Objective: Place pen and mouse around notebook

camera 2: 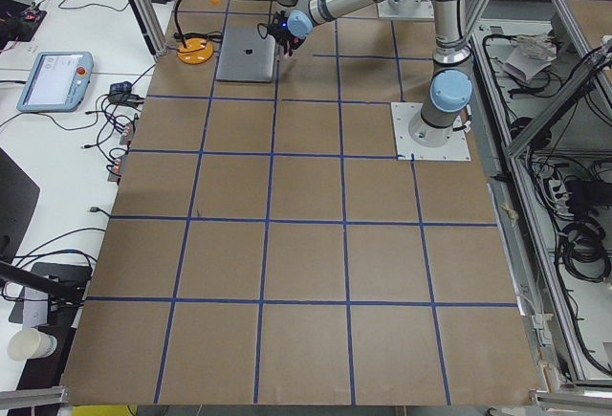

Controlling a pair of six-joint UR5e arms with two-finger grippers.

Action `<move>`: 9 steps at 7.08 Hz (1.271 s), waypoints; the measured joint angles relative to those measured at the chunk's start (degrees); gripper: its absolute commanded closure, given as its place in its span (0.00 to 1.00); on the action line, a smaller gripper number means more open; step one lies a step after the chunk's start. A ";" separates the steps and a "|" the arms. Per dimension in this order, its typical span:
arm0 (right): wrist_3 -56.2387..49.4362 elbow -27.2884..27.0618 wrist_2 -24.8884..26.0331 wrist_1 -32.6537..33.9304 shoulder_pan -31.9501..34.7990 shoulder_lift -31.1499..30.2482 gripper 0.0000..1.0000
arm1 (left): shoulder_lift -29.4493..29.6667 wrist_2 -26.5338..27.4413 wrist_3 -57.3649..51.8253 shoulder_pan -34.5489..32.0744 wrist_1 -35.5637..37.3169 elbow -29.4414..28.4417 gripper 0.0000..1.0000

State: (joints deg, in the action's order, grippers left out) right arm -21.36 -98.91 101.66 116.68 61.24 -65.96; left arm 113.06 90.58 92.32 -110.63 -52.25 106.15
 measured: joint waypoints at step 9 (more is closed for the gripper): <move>8.69 16.68 -10.39 -3.14 13.54 13.87 0.00 | 2.61 -2.49 10.54 -0.47 2.41 1.17 0.00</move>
State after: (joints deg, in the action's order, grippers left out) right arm -12.67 -82.23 91.27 113.53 74.78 -52.09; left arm 115.67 88.09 102.87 -111.09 -49.84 107.32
